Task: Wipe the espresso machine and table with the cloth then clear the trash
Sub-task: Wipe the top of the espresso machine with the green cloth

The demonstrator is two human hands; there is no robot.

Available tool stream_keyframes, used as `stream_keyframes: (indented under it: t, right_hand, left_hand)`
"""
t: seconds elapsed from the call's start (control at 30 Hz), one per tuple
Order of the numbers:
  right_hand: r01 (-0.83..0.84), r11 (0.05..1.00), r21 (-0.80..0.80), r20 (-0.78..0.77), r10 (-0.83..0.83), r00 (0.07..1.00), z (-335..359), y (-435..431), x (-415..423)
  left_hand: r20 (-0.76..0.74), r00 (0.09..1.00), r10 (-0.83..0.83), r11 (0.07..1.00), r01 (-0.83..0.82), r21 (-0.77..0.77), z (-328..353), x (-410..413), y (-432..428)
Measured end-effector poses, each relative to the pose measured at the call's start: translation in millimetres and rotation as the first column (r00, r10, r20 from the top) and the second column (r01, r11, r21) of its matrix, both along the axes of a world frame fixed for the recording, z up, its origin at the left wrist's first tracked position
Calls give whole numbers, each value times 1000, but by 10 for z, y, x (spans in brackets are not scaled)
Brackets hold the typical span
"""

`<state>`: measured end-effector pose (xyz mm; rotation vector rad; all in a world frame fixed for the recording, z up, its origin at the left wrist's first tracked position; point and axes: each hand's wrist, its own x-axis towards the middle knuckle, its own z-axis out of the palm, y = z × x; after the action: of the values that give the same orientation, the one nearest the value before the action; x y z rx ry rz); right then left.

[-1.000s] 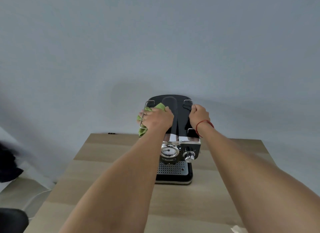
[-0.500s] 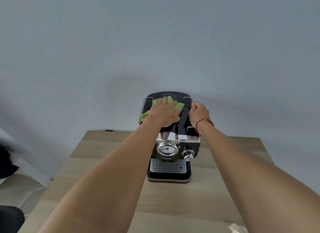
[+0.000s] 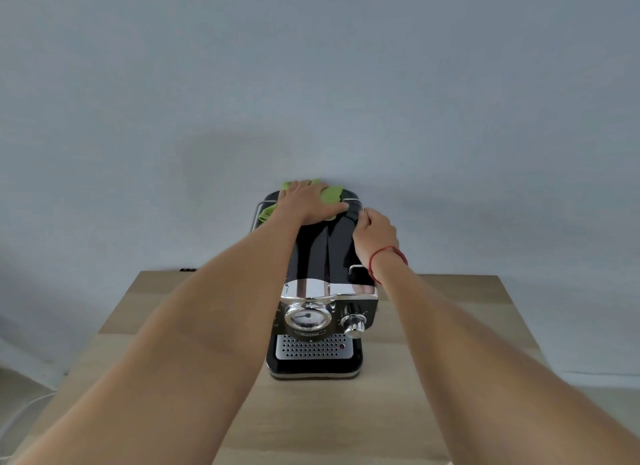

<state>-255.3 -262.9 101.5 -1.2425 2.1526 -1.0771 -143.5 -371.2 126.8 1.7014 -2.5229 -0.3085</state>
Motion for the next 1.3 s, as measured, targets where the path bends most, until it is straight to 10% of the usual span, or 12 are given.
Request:
stream_keyframes:
  t: [0.43, 0.57, 0.73, 0.83, 1.17, 1.3]
  right_hand:
    - [-3, 999, 40, -45, 5, 999, 166, 124, 17]
    - [15, 1000, 13, -328, -10, 944, 350, 248, 179]
    - [-82, 978, 194, -663, 192, 723, 642, 416, 312]
    - [-29, 921, 388, -633, 289, 718, 664, 545, 386]
    - [-96, 946, 309, -514, 251, 820, 569, 936, 546]
    - [-68, 997, 38, -76, 71, 995, 672, 1175, 566]
  left_hand:
    - [-208, 974, -86, 991, 105, 81, 50, 281, 1119]
    - [-425, 902, 76, 984, 0, 176, 264, 448, 1341]
    - [-227, 921, 317, 947, -294, 133, 276, 598, 1292]
    - [-197, 919, 342, 937, -318, 141, 346, 546, 1287]
    - [-327, 919, 221, 975, -218, 46, 352, 457, 1739]
    - [-538, 824, 177, 980, -197, 22, 470, 475, 1969]
